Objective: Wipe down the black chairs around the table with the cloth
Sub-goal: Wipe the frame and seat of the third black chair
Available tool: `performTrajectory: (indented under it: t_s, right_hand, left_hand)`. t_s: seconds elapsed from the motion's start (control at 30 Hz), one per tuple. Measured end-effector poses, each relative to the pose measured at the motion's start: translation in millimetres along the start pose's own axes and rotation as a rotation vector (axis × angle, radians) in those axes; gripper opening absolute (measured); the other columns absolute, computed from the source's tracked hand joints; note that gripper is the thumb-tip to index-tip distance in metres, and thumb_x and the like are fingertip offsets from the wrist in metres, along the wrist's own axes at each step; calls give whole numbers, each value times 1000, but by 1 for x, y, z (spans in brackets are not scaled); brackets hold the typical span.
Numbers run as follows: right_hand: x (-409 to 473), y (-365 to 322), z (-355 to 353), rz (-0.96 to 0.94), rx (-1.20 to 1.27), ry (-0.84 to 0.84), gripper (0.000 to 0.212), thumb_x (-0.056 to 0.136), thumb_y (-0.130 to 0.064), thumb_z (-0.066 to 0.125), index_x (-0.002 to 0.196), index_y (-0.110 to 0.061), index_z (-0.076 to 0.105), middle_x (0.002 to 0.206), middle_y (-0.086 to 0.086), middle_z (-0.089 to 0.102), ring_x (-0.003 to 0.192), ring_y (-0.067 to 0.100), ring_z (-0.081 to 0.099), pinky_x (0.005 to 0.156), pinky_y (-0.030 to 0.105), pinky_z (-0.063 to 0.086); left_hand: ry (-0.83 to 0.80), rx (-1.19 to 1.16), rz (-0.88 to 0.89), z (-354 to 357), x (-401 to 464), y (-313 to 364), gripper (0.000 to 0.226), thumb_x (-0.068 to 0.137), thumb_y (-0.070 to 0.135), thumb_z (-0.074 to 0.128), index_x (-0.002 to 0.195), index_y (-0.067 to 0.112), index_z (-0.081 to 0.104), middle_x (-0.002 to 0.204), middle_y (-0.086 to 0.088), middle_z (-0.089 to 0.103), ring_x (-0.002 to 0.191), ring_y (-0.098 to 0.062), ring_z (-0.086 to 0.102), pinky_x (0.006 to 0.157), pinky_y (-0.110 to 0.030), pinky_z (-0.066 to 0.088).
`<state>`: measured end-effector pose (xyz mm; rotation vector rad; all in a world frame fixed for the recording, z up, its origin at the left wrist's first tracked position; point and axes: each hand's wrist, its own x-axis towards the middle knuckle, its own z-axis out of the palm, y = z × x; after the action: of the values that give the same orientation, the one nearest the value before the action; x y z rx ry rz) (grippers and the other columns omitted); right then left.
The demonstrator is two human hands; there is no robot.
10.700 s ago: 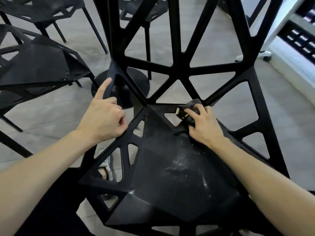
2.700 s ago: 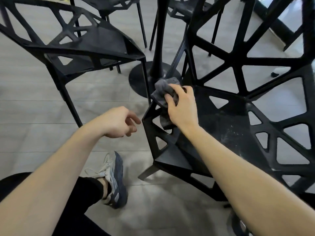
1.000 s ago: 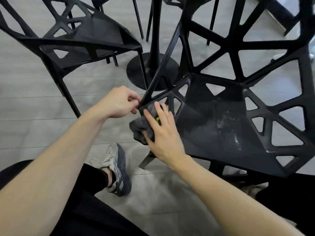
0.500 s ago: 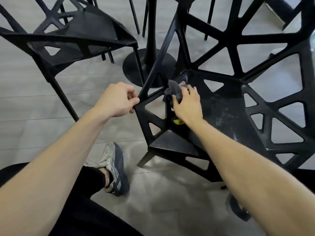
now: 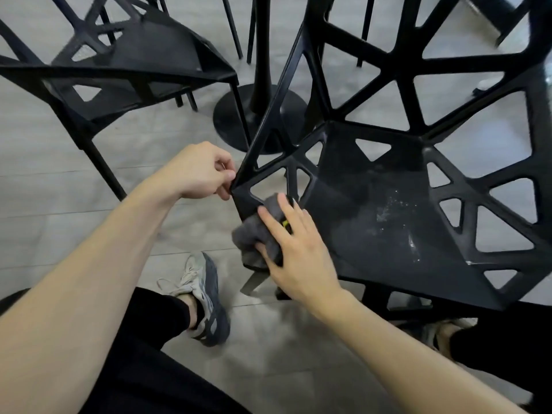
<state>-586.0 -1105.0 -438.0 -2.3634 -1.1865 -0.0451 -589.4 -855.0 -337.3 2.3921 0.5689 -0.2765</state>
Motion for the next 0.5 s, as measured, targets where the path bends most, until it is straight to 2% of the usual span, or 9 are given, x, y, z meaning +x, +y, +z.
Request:
performTrajectory:
  t_s: [0.07,0.13,0.23,0.3,0.37,0.43,0.5]
  right_hand:
    - [-20,13,-9,-36,-45,-15,66,100,-36,67,160,-19,46,172,15,27,158,37,26,126,55,28]
    - [-6,4,-3,25,-17,19,71,101,-38,66,163,-16,38,171,14,28,158,34,24,127,51,27]
    - [48,-28,9,214,265,121,77,98,-40,72,159,-10,37,161,10,40,150,27,36,126,41,32]
    - [73,-42,17,289,321,236,68,93,-42,76,146,-10,49,144,7,50,133,26,48,114,43,44]
    - [81,-39,21,262,269,271,59,87,-45,79,132,-14,55,130,4,53,119,24,52,103,44,48]
    - [86,-23,19,228,277,264,50,86,-45,79,122,-18,58,122,1,53,113,23,53,98,43,49]
    - [98,-4,15,326,312,325,39,87,-36,79,115,-20,58,119,1,54,112,22,54,96,45,51]
  left_hand:
    - [-1,13,10,-1,-1,0,20,108,6,57,94,10,71,81,1,82,73,-10,80,79,-27,58]
    - [0,20,10,0,-2,2,21,108,4,55,96,9,71,84,-1,82,73,-10,80,73,-24,55]
    - [14,55,21,-2,-3,1,24,107,6,56,98,16,75,89,1,82,82,-13,79,74,-24,54]
    - [34,128,38,-6,-3,-3,25,107,12,58,101,25,78,97,3,79,95,-16,74,84,-31,56]
    - [10,131,36,-9,-6,-7,28,108,13,57,104,29,79,102,3,78,99,-17,71,90,-34,57]
    - [-11,95,35,-10,-8,-9,31,109,11,54,108,28,80,102,2,80,98,-17,74,92,-36,59]
    - [-49,-15,27,-9,-10,-11,36,110,3,48,110,21,79,99,0,82,91,-15,78,90,-35,62]
